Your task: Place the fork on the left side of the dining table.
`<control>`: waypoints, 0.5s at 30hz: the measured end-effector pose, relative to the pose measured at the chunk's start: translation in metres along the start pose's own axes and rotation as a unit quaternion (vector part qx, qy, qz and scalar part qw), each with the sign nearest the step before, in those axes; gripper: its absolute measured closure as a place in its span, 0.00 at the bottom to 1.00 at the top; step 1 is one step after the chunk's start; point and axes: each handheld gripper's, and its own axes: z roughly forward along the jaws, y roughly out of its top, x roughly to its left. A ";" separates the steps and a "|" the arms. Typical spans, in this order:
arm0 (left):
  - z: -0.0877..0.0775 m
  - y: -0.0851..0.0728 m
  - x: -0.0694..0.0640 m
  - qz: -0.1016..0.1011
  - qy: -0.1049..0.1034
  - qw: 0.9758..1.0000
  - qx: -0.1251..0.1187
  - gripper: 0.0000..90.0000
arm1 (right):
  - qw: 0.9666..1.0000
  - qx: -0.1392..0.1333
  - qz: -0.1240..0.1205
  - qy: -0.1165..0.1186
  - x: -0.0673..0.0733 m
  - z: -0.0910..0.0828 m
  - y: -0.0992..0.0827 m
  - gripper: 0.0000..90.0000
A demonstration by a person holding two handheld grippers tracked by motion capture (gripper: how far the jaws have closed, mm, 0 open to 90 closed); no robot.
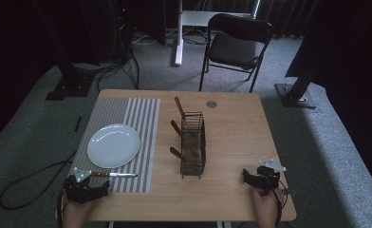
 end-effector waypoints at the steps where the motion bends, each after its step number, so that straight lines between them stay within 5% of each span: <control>1: 0.000 0.000 0.000 0.000 0.000 1.000 0.000 0.00 | 1.000 0.000 0.000 0.000 0.000 0.000 0.000 0.14; 15: -0.002 0.004 0.001 0.010 -0.008 1.000 0.020 0.01 | 1.000 0.000 0.000 0.000 0.000 0.000 0.000 0.14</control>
